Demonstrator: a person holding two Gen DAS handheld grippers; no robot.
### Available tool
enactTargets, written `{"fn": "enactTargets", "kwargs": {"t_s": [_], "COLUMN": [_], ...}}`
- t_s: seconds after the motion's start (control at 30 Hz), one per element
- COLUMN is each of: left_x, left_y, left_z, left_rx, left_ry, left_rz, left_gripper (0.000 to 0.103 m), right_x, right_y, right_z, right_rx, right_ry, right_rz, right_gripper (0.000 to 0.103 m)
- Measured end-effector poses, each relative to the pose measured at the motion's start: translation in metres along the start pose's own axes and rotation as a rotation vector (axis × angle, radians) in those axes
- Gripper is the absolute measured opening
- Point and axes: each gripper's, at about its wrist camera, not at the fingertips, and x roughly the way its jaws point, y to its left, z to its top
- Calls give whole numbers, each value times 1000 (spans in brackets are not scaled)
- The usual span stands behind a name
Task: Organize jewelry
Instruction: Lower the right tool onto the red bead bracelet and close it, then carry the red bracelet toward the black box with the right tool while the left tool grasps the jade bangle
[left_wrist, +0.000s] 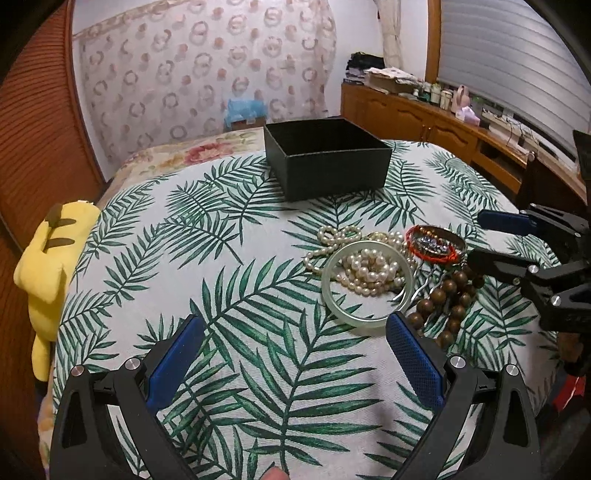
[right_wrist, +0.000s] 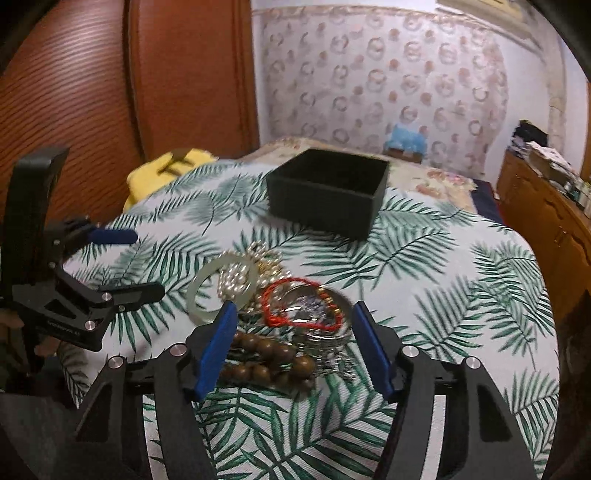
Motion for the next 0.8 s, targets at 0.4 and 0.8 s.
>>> {"fn": "enactTargets", "kwargs": {"t_s": [0.4,0.8], "left_x": [9,19], "left_y": [10,12], "left_z": [-3,-4], "left_rx": [-38,-64], "left_ry": [29,51], "left_rz": [-54,-89], "left_gripper": [95,95], "right_x": [24,20], "right_y": [8,8], "right_z": [4,8], "right_rx": [-94,-107], "right_ry": [90,83], "right_rz": [-44,-34], "right_gripper": [50,11]}}
